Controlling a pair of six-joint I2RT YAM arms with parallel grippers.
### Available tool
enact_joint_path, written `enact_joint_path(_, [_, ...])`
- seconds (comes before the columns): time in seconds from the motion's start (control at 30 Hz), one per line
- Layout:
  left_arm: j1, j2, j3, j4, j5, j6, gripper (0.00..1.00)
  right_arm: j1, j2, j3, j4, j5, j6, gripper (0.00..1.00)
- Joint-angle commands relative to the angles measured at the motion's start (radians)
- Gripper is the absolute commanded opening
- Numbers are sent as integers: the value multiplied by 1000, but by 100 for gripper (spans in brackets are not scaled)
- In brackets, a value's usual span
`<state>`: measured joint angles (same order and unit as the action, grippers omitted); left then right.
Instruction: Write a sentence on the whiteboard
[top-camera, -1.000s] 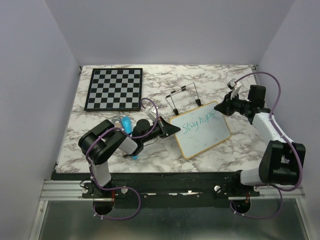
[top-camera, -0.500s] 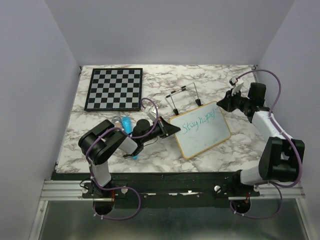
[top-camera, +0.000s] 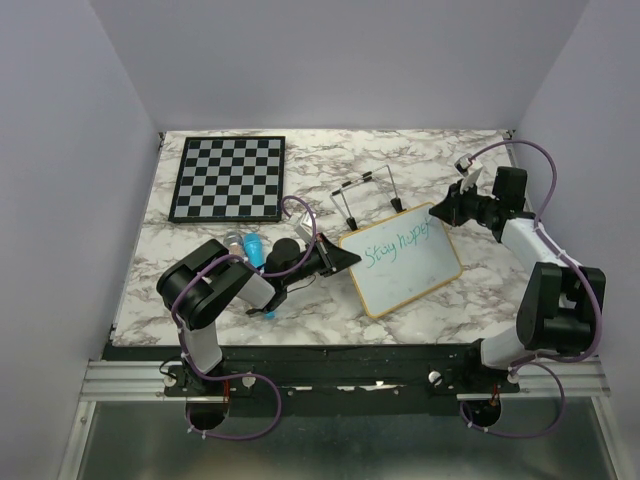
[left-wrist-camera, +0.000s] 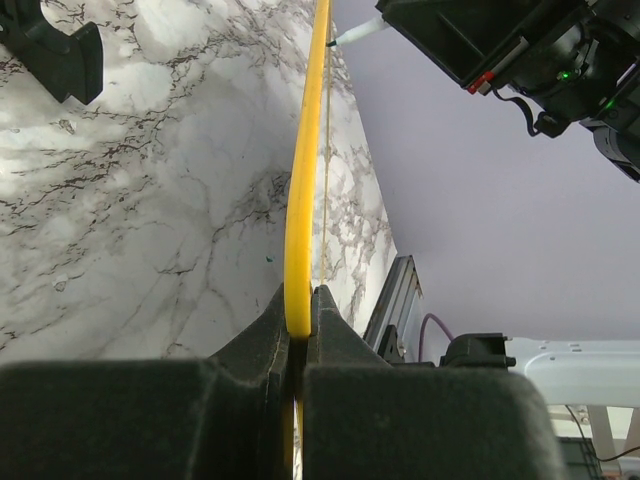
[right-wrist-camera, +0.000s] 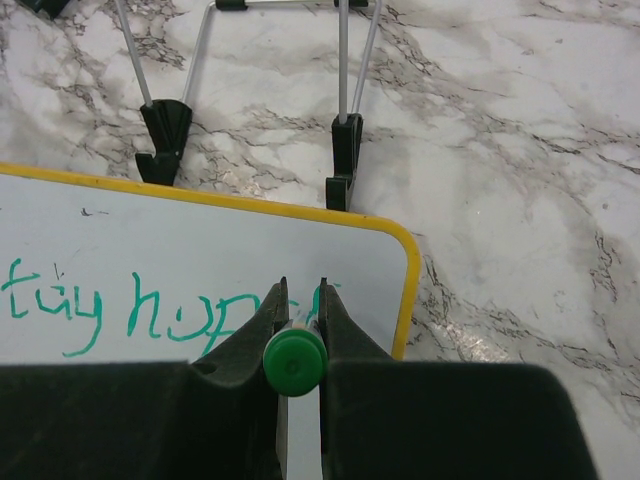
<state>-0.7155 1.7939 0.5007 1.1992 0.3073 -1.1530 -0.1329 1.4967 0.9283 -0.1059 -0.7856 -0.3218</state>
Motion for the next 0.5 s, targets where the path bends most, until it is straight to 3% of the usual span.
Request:
enact_joint_path(0.0, [-2,-2,7,53,23,30,0,-4,26,27,-5,-29,6,1])
enact_joint_path(0.47, [-2,1,4,59,23,29,0,-1,-15,1,57,97,43,0])
